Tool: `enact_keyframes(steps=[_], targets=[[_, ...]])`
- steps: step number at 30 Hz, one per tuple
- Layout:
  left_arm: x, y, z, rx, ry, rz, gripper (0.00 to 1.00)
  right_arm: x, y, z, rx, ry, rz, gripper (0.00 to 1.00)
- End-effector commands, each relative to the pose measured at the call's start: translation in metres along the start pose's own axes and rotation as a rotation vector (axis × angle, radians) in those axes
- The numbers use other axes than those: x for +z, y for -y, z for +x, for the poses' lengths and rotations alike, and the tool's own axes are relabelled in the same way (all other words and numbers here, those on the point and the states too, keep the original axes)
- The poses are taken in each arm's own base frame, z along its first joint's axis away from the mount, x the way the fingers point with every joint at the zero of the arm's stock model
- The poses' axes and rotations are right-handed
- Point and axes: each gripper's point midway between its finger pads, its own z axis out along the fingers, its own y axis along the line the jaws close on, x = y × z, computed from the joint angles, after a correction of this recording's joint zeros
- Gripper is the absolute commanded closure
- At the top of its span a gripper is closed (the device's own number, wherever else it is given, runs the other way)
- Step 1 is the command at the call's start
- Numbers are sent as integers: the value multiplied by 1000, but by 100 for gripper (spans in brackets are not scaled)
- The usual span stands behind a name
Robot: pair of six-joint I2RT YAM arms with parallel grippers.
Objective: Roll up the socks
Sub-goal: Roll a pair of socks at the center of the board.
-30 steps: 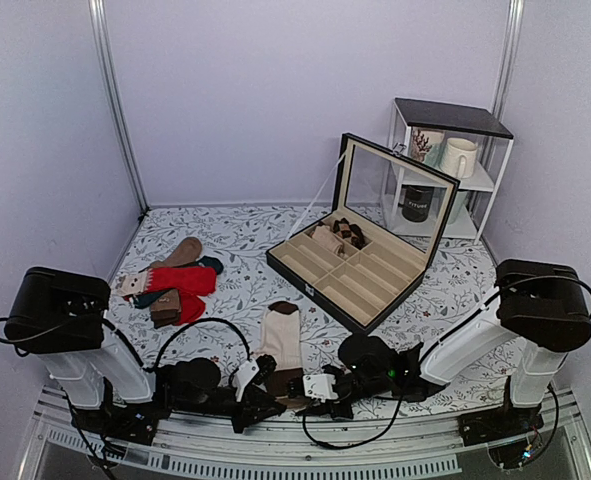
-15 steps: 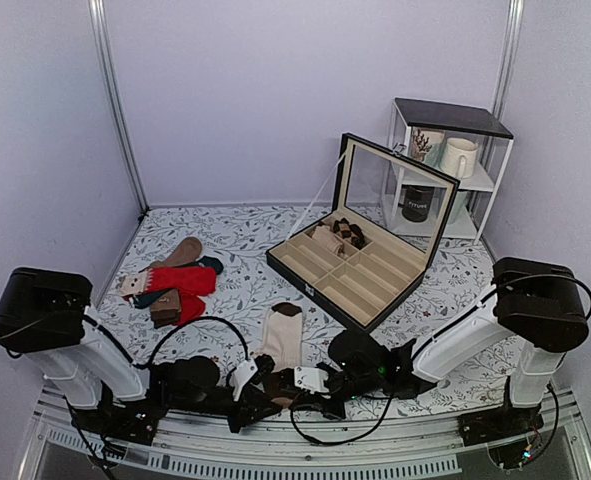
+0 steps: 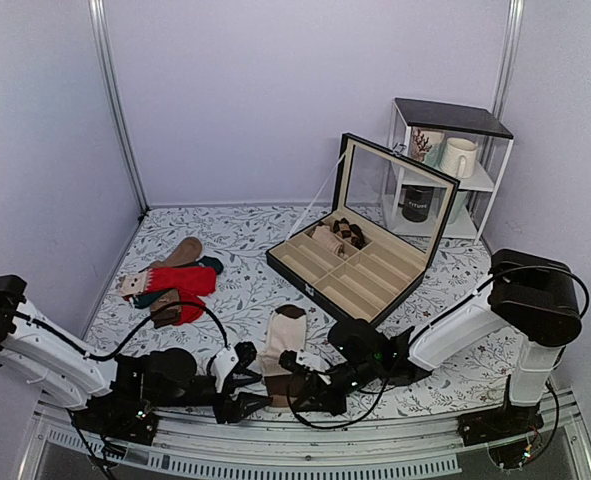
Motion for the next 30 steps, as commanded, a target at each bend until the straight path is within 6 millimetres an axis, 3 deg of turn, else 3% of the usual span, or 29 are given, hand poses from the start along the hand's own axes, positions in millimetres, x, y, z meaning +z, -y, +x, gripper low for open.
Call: enact_keyframes(steps=[1, 5, 11, 21, 30], targets=[[-8, -2, -7, 115, 30, -32, 41, 7, 7, 72, 291, -247, -16, 100], [-4, 9, -7, 170, 35, 21, 47, 12, 12, 78, 349, -281, -11, 100], [13, 15, 14, 214, -28, 51, 48, 12, 16, 83, 370, -302, -3, 100], [17, 31, 10, 241, -6, 120, 48, 12, 21, 80, 373, -308, 4, 100], [25, 28, 36, 205, -74, 125, 63, 10, 22, 79, 383, -308, 8, 100]])
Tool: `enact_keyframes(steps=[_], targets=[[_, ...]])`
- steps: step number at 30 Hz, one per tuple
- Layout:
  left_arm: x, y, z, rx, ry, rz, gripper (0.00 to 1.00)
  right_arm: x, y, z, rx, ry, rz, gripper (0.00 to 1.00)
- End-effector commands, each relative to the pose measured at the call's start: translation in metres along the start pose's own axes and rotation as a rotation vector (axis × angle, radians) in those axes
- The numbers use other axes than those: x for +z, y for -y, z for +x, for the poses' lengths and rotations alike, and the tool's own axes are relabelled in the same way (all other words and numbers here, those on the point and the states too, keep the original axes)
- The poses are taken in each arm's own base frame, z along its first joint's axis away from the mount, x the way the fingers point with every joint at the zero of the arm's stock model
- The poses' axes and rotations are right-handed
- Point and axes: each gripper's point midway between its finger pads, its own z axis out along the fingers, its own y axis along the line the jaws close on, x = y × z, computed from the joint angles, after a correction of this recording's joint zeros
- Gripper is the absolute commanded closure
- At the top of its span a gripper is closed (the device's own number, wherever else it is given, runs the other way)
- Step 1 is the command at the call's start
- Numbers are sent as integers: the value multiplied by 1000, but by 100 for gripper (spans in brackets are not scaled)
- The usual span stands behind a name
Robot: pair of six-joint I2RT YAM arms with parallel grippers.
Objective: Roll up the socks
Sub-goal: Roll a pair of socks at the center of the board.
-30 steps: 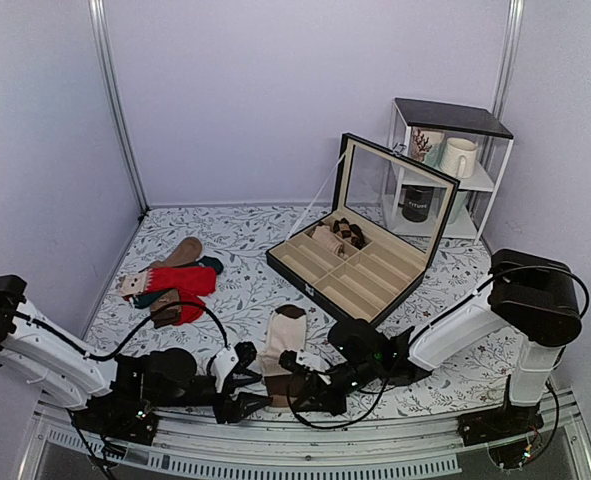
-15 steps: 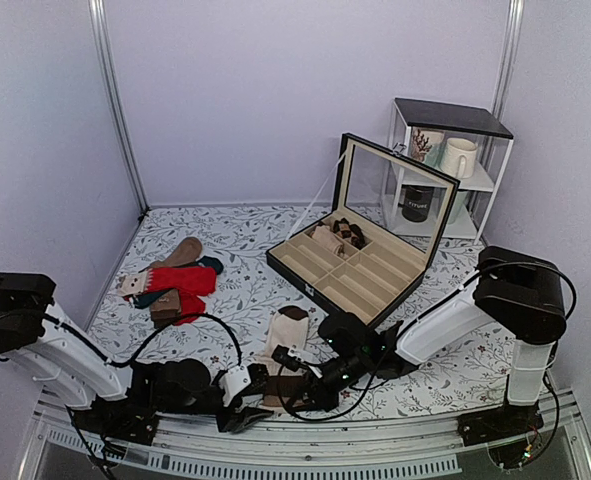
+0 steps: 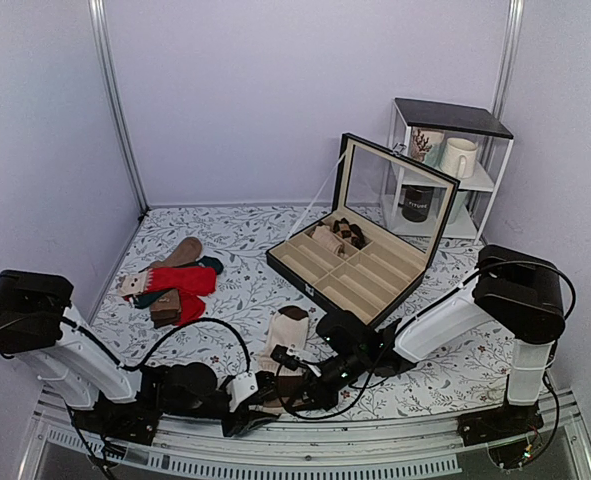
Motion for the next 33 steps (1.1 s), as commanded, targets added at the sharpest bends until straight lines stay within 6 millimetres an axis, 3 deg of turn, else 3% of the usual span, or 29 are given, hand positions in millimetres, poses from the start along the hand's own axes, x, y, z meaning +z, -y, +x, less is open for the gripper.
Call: enact_keyframes(steps=[1, 4, 10, 14, 18, 22, 25, 29, 33], targets=[[3, 8, 1, -17, 8, 32, 65, 3, 37, 76, 182, -214, 129, 100], [3, 9, 4, -27, 6, 40, 72, 3, 37, 75, 180, -211, 128, 100], [5, 14, 5, -25, -11, 64, 100, 4, 39, 75, 183, -214, 134, 100], [5, 16, 12, -55, -40, 82, 100, 3, 38, 67, 170, -195, 140, 99], [4, 9, 28, -150, -93, 68, 100, -9, 38, 38, 66, -118, 204, 90], [2, 4, 47, -245, -142, 65, 100, -40, 18, -8, -166, 87, 246, 77], [1, 6, 54, -295, -152, 88, 100, -67, -3, -25, -388, 218, 277, 65], [2, 8, 60, -339, -167, 110, 100, -81, -29, -28, -691, 288, 287, 53], [4, 8, 64, -355, -182, 118, 100, -70, -32, -18, -781, 252, 267, 49]])
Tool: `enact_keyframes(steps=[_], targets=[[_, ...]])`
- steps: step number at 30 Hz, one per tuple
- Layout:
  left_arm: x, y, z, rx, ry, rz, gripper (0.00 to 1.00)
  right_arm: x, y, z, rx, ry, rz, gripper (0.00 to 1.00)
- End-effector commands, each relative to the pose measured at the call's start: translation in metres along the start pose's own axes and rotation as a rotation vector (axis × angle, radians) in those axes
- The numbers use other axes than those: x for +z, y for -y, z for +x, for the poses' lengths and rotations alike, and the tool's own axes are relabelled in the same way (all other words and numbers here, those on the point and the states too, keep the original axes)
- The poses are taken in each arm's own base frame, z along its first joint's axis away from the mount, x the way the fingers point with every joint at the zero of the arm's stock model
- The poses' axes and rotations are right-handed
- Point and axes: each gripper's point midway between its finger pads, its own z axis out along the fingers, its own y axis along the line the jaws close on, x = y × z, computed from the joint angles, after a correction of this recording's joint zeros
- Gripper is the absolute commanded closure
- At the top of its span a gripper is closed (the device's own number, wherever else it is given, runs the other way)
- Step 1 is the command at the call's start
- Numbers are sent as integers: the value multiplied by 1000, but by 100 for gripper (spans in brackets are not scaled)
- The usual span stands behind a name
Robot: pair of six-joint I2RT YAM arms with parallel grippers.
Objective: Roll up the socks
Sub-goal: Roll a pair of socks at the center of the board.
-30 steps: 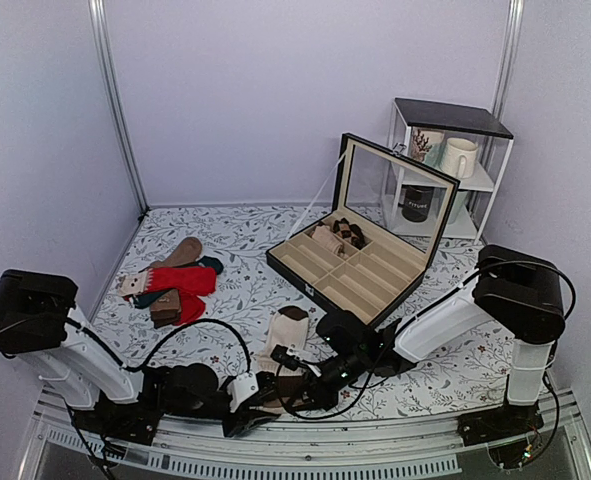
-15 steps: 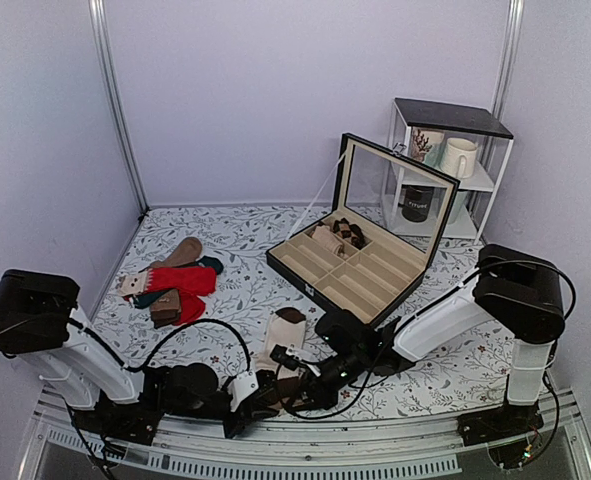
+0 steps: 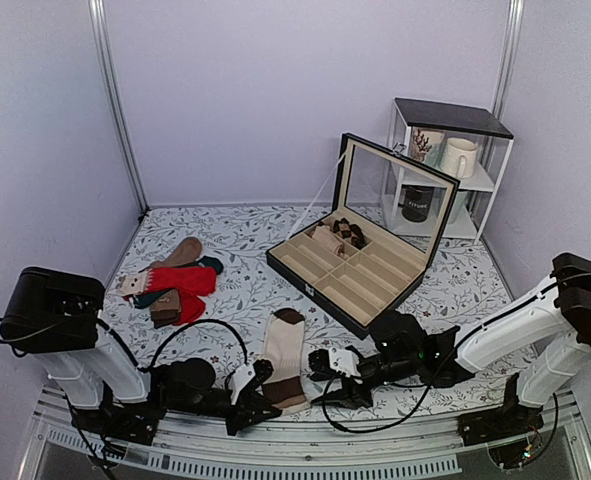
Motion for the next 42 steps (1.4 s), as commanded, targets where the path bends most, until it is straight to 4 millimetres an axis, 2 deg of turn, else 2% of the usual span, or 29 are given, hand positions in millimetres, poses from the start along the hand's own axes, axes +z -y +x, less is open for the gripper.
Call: enact_keyframes(steps=[1, 4, 10, 19, 26, 32, 37, 42], targets=[[-6, -13, 57, -68, -207, -19, 100, 6, -8, -11, -228, 47, 4, 48], [-6, -13, 57, -73, -209, -18, 100, 19, -19, -6, -251, 23, -29, 48], [-6, -14, 58, -78, -211, -13, 100, 37, -26, 1, -238, 2, -82, 51], [-7, -13, 58, -80, -206, -7, 100, 51, -12, 6, -243, -34, -13, 53], [-8, -14, 58, -84, -203, -5, 100, 59, -15, 25, -194, -84, -46, 65], [-7, -14, 58, -89, -202, -5, 100, 59, -23, 29, -127, -99, -90, 84], [-10, -23, 46, -66, -161, -63, 99, 59, -31, 37, 2, -175, -141, 91], [-24, -25, 7, 20, -51, -134, 87, 52, -38, 45, 188, -222, -177, 91]])
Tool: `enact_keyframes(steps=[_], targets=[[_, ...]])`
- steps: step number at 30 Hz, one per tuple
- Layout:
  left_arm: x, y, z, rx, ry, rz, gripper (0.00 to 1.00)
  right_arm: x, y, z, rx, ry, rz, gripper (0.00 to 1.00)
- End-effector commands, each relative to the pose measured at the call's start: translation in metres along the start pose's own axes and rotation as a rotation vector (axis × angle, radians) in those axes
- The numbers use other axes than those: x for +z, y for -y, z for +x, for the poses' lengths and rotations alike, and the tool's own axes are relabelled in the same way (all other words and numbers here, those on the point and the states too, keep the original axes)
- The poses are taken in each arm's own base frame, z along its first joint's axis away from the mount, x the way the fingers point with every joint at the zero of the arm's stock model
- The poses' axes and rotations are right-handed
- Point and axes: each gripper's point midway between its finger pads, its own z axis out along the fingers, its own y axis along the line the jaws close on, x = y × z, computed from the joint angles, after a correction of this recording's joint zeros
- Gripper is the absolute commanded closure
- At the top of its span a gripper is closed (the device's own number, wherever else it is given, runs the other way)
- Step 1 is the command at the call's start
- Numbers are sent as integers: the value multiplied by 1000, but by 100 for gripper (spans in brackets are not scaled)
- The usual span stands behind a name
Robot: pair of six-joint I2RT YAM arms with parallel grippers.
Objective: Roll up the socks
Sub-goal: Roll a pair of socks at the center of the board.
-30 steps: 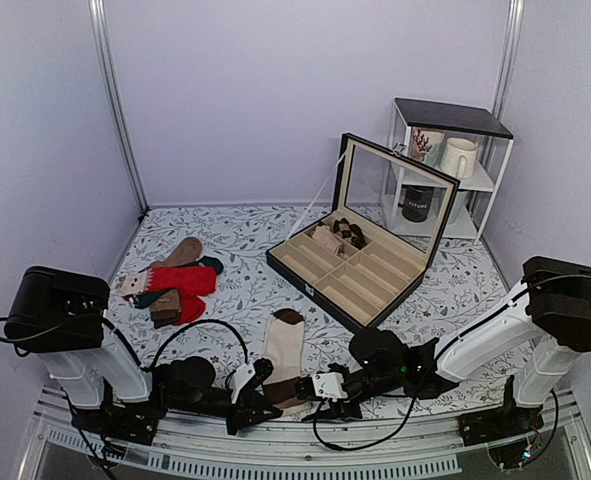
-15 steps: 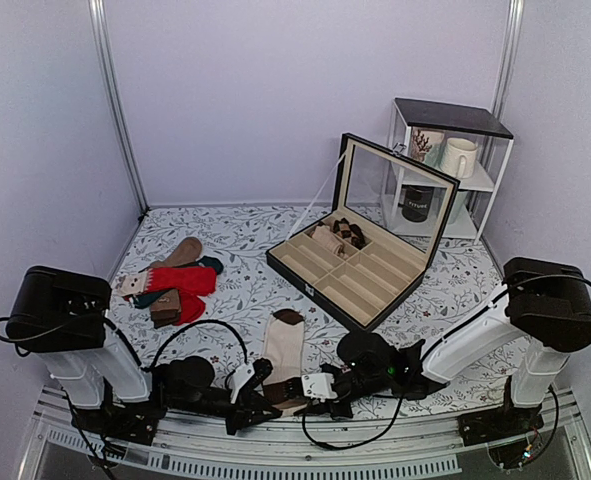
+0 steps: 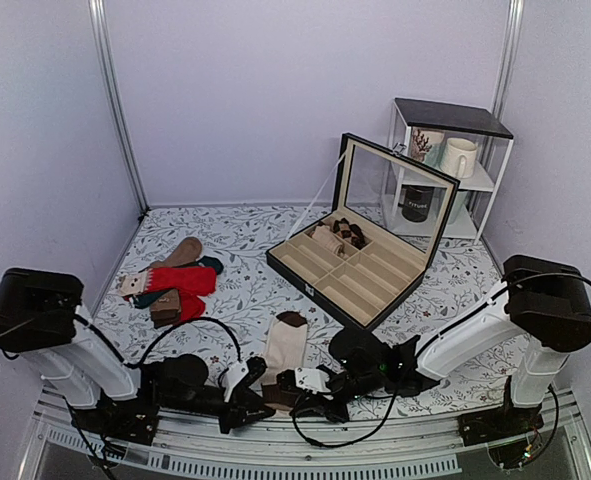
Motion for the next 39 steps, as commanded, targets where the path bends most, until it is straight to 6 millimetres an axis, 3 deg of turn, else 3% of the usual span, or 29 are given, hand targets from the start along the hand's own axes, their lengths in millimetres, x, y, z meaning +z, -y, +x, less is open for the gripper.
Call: enact_keyframes(steps=[1, 3, 8, 15, 23, 32, 39], targets=[[-19, -20, -1, 80, -22, -148, 82, -1, -15, 29, 244, -111, -85, 92], [-25, -15, -17, 136, 15, -166, 64, -2, -13, 34, 313, -122, -90, 92], [-36, 3, -45, 240, 96, -148, 54, 0, -8, 42, 495, -174, -135, 92], [-24, 13, -30, 280, 61, -101, 58, 7, 9, 46, 694, -239, -155, 92], [-12, 24, -16, 310, 22, -65, 58, 6, 17, 55, 760, -273, -138, 92], [1, 19, -7, 320, -15, -90, 58, 8, 16, 59, 773, -284, -139, 92], [5, 21, -1, 308, -34, -65, 77, 8, 16, 61, 774, -288, -140, 92]])
